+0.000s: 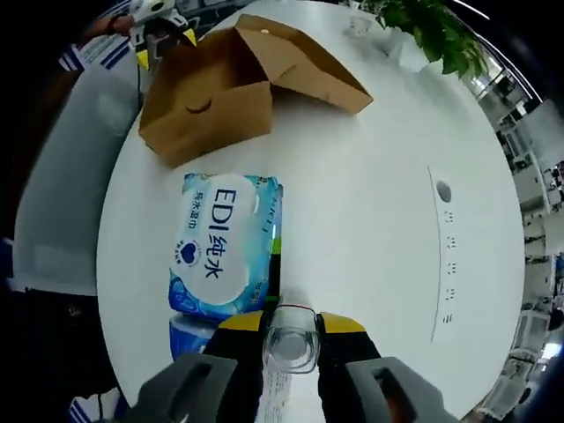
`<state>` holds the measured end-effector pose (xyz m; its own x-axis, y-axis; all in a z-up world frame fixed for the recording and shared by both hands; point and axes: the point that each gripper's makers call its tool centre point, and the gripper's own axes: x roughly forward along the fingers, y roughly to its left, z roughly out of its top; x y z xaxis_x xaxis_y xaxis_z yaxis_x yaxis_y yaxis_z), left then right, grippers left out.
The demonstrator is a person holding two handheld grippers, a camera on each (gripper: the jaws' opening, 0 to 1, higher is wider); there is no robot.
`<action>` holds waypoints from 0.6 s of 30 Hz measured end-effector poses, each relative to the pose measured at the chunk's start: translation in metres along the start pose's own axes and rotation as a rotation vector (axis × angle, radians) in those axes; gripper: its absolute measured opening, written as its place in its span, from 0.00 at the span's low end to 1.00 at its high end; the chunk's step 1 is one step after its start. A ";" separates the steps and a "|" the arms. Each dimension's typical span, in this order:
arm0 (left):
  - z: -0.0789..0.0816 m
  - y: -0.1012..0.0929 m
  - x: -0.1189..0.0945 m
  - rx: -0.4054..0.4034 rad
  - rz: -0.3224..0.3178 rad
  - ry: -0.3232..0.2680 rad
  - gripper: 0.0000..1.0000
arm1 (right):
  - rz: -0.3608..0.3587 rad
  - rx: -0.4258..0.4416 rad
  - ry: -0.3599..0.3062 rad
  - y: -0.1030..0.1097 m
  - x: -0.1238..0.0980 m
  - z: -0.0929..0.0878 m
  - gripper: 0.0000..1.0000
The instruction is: Operate the shoe box by opening the lid, removing the specified soft item, and placing it in the target area until the item is outside and the box remains undamaged.
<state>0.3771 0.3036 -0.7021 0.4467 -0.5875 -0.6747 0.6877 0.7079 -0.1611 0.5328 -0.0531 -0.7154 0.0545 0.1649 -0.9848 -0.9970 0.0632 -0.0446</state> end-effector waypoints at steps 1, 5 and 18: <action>0.000 0.000 0.000 0.001 0.000 0.001 0.55 | 0.003 -0.007 0.003 -0.001 0.001 -0.001 0.18; 0.001 0.002 -0.001 0.003 0.001 0.002 0.55 | 0.010 -0.045 0.007 -0.001 0.001 0.001 0.18; 0.002 0.000 0.001 0.002 -0.007 0.003 0.55 | 0.027 -0.140 0.039 -0.008 0.003 0.000 0.19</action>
<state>0.3787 0.3017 -0.7015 0.4406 -0.5911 -0.6756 0.6920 0.7030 -0.1638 0.5410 -0.0534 -0.7179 0.0280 0.1262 -0.9916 -0.9961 -0.0793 -0.0382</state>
